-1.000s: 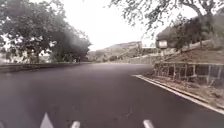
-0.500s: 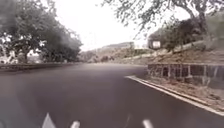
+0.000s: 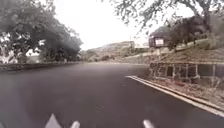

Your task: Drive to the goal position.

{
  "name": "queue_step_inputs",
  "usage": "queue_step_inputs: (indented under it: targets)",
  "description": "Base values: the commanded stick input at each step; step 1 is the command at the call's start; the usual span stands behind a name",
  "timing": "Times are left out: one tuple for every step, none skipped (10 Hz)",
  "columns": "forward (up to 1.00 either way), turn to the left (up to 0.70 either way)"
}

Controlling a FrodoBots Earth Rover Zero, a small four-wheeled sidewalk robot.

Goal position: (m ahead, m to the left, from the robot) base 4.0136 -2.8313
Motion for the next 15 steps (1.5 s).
queue_step_inputs:
  targets:
    - [0.5, 0.0]
    - [0.5, 0.0]
    - [0.5, 0.0]
    - [0.5, 0.0]
    - [0.5, 0.0]
    - [0.5, 0.0]
    - [0.5, 0.0]
    - [0.5, 0.0]
    - [0.5, 0.0]
    - [0.5, -0.23]
    - [0.5, -0.5]
    - [0.5, -0.5]
    - [0.5, -0.5]
    - [0.5, -0.38]
    - [0.5, 0.0]
